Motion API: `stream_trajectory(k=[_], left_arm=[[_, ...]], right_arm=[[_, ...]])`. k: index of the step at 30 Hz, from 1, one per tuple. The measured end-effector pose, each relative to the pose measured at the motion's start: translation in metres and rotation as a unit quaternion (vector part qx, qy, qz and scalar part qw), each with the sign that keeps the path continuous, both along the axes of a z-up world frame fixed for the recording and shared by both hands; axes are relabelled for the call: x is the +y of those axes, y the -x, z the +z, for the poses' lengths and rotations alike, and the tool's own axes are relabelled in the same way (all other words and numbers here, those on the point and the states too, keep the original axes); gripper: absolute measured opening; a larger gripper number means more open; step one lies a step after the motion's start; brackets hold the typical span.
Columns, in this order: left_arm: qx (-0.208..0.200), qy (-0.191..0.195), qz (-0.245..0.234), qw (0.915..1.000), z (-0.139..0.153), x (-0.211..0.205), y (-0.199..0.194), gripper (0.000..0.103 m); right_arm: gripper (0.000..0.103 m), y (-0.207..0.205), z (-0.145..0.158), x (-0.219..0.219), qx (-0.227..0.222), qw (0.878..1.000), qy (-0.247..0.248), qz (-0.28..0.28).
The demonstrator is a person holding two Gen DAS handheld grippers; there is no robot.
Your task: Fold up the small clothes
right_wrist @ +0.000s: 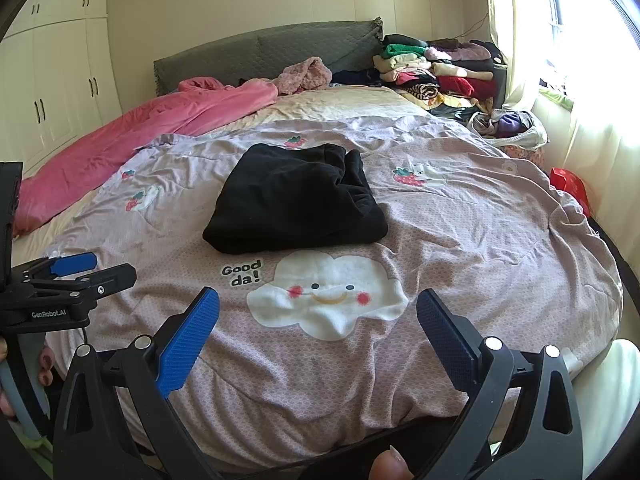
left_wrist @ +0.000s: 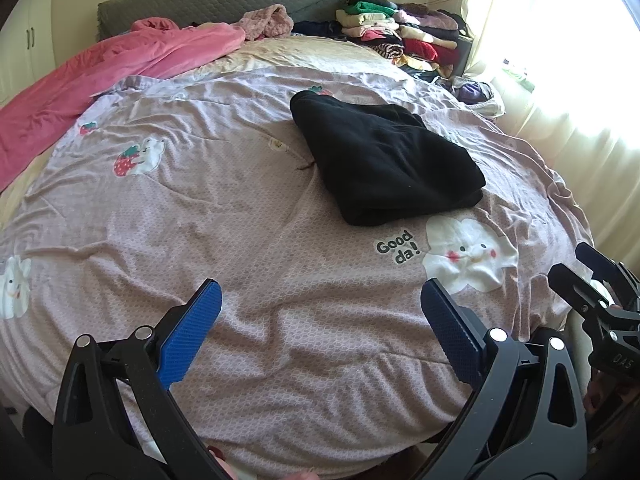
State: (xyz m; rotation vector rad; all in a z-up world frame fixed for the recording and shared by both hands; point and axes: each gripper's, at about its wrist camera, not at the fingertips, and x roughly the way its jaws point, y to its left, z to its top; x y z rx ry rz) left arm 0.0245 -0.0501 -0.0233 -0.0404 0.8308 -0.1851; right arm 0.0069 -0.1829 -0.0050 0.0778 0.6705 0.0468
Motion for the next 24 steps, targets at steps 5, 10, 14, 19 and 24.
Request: stream_trajectory(k=[5, 10, 14, 19, 24], left_arm=[[0.000, 0.001, -0.001, 1.0000, 0.0000, -0.0003, 0.0001, 0.093], [0.000, 0.001, -0.002, 1.0000, 0.0009, 0.0000, 0.0009, 0.093], [0.001, 0.002, -0.002, 1.0000, 0.0016, -0.0003, 0.0013, 0.093], [0.003, 0.002, -0.003, 1.0000, 0.0015, -0.0011, 0.0017, 0.093], [0.003, 0.004, -0.006, 1.0000, 0.0041, -0.0013, 0.0031, 0.093]], right_arm=[[0.098, -0.0003, -0.0001, -0.0002, 0.000, 1.000, -0.001, 0.000], [0.098, -0.0004, 0.0003, 0.0002, 0.000, 1.000, -0.001, 0.000], [0.098, 0.0010, 0.0005, -0.0015, -0.001, 1.000, -0.001, -0.003], [0.098, 0.0052, 0.0010, -0.0048, -0.002, 1.000, -0.001, -0.007], [0.098, 0.0075, 0.0027, -0.0060, -0.001, 1.000, 0.000, -0.009]])
